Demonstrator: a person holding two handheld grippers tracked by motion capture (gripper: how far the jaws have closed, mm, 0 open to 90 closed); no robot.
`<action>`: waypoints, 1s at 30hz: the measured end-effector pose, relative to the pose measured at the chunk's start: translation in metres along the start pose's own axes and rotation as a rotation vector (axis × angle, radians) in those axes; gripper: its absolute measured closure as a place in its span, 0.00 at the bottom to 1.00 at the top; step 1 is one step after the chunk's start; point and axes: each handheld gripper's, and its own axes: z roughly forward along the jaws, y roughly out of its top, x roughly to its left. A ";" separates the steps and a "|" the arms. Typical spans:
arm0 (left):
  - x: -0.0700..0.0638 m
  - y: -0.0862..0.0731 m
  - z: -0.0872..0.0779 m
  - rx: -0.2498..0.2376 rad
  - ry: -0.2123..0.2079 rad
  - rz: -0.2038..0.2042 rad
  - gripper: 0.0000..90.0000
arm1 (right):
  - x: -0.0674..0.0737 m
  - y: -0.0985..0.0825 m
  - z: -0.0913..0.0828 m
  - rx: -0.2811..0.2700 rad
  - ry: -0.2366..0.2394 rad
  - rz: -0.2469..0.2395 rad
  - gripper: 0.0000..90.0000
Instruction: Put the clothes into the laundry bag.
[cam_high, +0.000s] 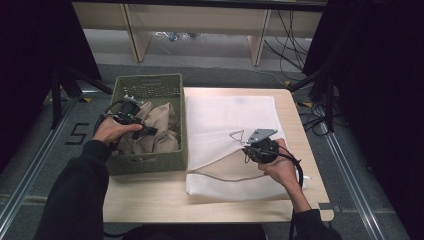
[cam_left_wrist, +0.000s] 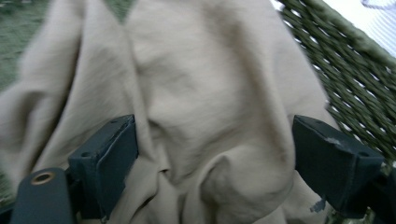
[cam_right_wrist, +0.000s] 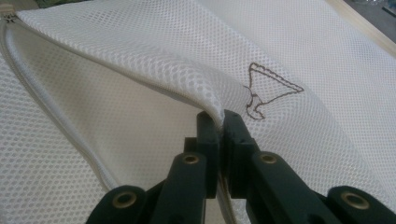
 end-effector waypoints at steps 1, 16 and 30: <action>0.000 0.000 0.001 0.009 -0.006 0.009 0.17 | 0.000 0.000 0.000 0.008 0.007 -0.002 0.97; -0.018 -0.002 0.043 0.139 0.106 0.153 0.00 | 0.001 -0.001 0.001 -0.007 0.000 -0.020 0.97; -0.008 -0.003 0.024 0.050 0.221 0.092 0.16 | 0.001 -0.001 0.002 0.001 0.003 -0.016 0.97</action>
